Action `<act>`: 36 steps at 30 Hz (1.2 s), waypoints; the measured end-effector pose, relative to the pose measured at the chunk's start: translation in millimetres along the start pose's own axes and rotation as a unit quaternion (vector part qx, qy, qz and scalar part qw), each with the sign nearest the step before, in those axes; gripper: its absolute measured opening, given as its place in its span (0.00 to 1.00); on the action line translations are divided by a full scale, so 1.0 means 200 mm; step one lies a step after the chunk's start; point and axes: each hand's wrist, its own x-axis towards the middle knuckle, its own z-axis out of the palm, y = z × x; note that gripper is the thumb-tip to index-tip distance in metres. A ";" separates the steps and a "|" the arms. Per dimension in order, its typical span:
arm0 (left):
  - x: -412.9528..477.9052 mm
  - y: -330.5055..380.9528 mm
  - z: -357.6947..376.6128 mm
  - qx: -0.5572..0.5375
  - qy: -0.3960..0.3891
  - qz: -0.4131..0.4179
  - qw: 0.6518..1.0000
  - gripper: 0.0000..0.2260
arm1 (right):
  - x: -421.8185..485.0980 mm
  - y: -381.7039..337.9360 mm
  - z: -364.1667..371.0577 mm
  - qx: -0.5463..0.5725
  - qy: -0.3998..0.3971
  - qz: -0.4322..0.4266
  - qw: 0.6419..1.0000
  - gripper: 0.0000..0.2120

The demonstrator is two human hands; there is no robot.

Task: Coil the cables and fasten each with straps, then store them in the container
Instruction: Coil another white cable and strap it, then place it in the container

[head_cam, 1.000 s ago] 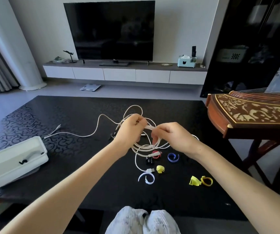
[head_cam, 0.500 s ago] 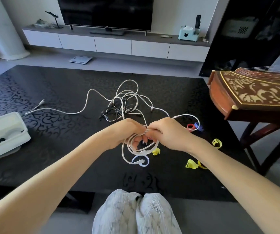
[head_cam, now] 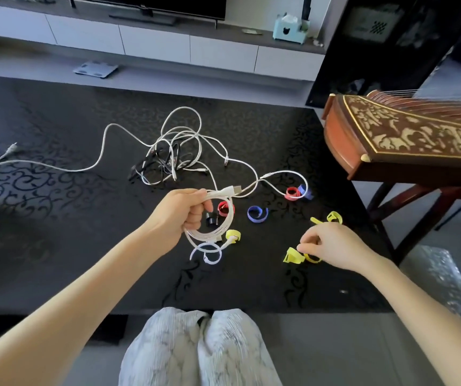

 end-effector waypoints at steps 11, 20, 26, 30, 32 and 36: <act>-0.03 0.00 0.03 -0.036 0.033 0.014 0.999 0.11 | -0.03 0.20 0.21 -0.059 0.206 -0.035 0.976 0.05; -0.10 0.06 0.11 0.006 0.062 0.049 0.997 0.09 | -0.24 -0.29 -0.14 0.688 0.019 -0.092 0.719 0.13; -0.15 0.09 0.14 0.045 0.074 0.052 0.995 0.13 | -0.27 -0.50 -0.21 0.437 0.218 -0.178 0.854 0.07; -0.15 0.11 0.16 0.034 0.088 0.053 0.994 0.12 | -0.22 -0.59 -0.14 0.004 0.355 -0.286 0.890 0.08; -0.16 0.12 0.17 0.021 0.099 0.045 0.994 0.10 | -0.15 -0.61 -0.09 -0.084 0.365 -0.264 0.889 0.08; -0.17 0.15 0.21 -0.020 0.085 0.030 0.996 0.10 | -0.07 -0.66 -0.08 -0.124 0.468 -0.203 0.851 0.16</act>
